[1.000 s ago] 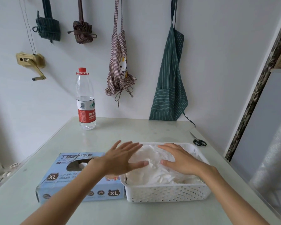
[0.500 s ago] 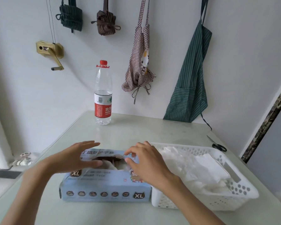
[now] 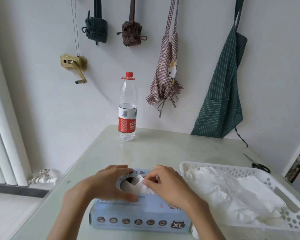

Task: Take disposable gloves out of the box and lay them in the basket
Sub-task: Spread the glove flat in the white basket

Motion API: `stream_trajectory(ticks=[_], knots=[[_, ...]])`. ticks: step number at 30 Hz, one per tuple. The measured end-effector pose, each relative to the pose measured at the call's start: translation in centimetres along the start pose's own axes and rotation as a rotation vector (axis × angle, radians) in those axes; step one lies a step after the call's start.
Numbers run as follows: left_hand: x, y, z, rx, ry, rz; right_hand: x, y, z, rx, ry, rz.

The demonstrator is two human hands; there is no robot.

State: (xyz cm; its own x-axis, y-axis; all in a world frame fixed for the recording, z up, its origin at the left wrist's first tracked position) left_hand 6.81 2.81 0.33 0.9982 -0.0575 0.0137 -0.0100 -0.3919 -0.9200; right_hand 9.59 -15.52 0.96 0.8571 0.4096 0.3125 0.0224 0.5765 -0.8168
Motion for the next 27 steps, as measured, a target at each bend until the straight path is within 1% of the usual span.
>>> stream_trajectory(ticks=[3, 5, 9, 11, 12, 13, 14, 16, 17, 19, 22, 23, 25, 26, 27], knots=[[0.0, -0.6, -0.5, -0.044, 0.05, -0.059, 0.0, -0.6, -0.1, 0.02, -0.058, -0.003], [0.1, -1.0, -1.1, -0.14, 0.102, -0.11, -0.2, -0.6, -0.3, 0.05, -0.06, -0.049], [0.7, -0.9, -1.8, -0.318, 0.174, -0.249, -0.2, -0.4, -0.4, 0.111, -0.051, -0.258], [1.1, -0.6, -1.6, -0.34, 0.148, -0.35, -0.2, -0.5, -0.6, 0.21, -0.004, -0.37], [1.2, -0.6, -1.4, -0.323, 0.13, -0.398, -0.2, -0.8, -0.7, 0.253, 0.028, -0.391], [1.3, -0.7, -1.3, -0.309, 0.113, -0.432, -0.3, -1.1, -0.8, 0.273, 0.062, -0.366], [1.3, -0.8, -1.2, -0.305, 0.104, -0.457, -0.4, -1.4, -1.1, 0.253, 0.095, -0.302], [1.3, -1.1, -1.0, -0.329, 0.089, -0.469, -0.7, -1.5, -1.5, 0.102, 0.116, -0.16], [1.3, -1.2, -0.9, -0.341, 0.078, -0.458, -0.7, -1.6, -1.6, 0.04, 0.107, -0.132], [1.3, -1.2, -0.3, -0.324, 0.044, -0.428, -0.6, -1.6, -1.7, 0.002, 0.091, -0.153], [1.2, -1.0, 0.3, -0.149, -0.047, -0.381, -0.3, -1.8, -1.9, 0.071, 0.098, -0.162], [1.2, -1.0, 0.2, -0.13, -0.056, -0.389, -0.3, -1.9, -2.0, 0.094, 0.098, -0.148], [1.0, -1.3, -0.3, -0.222, -0.009, -0.454, -0.3, -2.0, -1.8, 0.093, 0.08, -0.154], [0.9, -1.5, -0.8, -0.297, 0.034, -0.455, -0.3, -2.0, -1.6, 0.094, 0.067, -0.179], [0.6, -1.6, -1.4, -0.351, 0.082, -0.41, -0.2, -2.0, -1.3, 0.111, 0.047, -0.22]])
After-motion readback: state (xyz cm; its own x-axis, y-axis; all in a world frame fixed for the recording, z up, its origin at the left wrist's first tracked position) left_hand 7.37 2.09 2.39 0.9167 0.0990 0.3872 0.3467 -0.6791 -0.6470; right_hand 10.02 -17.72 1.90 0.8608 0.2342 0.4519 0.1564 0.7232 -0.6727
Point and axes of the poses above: each hand's wrist, its own x-axis towards the middle knuckle, its own y-axis out of the palm, z = x × y, the point moved 2 cm from there along x, towards the middle knuckle, and after that the axes turned 12 degrees about -z, right-handed, at the moved point
